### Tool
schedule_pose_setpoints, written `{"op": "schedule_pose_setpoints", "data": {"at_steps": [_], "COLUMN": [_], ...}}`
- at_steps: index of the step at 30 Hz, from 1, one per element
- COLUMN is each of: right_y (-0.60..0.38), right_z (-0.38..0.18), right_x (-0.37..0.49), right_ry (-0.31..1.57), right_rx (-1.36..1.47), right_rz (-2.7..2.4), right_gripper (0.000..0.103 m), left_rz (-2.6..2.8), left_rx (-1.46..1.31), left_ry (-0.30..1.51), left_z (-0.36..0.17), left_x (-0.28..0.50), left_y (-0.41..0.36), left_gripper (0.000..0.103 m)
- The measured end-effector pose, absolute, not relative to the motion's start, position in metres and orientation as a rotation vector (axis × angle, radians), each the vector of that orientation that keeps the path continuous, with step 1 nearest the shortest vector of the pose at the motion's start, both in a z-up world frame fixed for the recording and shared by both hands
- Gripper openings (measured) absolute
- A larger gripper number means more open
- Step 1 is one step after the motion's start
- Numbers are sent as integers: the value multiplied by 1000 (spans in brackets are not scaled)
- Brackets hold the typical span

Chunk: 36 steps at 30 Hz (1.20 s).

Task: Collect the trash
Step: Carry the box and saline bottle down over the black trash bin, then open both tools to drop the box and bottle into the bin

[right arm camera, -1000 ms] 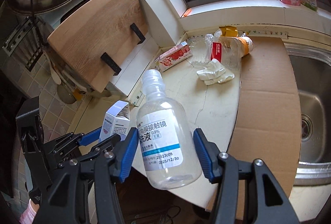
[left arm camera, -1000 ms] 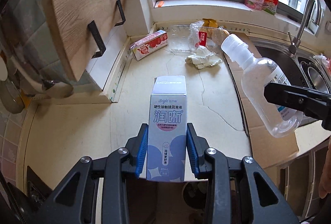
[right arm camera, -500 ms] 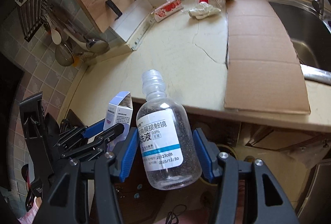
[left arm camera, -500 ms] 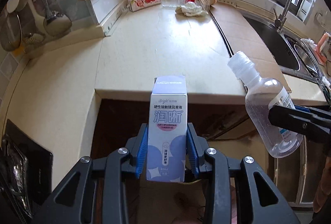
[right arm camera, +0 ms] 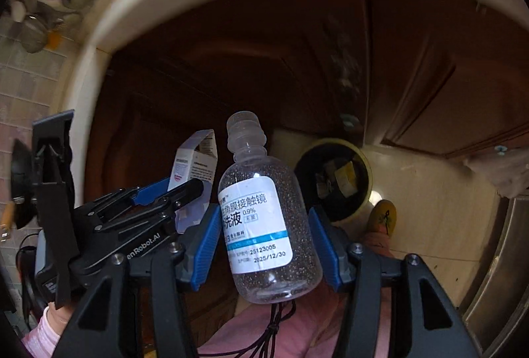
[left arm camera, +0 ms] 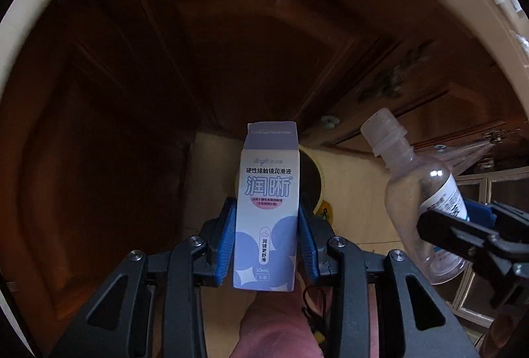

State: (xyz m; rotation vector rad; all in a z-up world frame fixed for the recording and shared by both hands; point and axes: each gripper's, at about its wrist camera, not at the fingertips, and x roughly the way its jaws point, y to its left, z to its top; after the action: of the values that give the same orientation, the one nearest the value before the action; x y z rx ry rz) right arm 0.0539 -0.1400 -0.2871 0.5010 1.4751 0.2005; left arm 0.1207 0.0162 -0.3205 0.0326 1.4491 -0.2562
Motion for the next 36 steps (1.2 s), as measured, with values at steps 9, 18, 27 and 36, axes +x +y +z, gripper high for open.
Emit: {"op": "schedule_pose_setpoints", "data": {"at_steps": [9,18,27,36], "right_y": [-147,-144,-142,-136], "right_z": [-453,-560,-560,-507], "right_x": [56,69,75,75], "right_ry": [1639,1722,1696,1667], "right_rx": [500,471,421,378], "right_rz": [137,72,71,99], "right_gripper": [55,59,62,62], "left_rz": [-203,-176,-141,-114], "left_rx": [-41,16,34,12], "left_ry": [1576,1611,1597,1560], "left_z": [-467,-545,-540,-485], "left_x": [130,135,138,137], "left_y": [1,-14,-3,10], "left_gripper": [35,62,69,72]}}
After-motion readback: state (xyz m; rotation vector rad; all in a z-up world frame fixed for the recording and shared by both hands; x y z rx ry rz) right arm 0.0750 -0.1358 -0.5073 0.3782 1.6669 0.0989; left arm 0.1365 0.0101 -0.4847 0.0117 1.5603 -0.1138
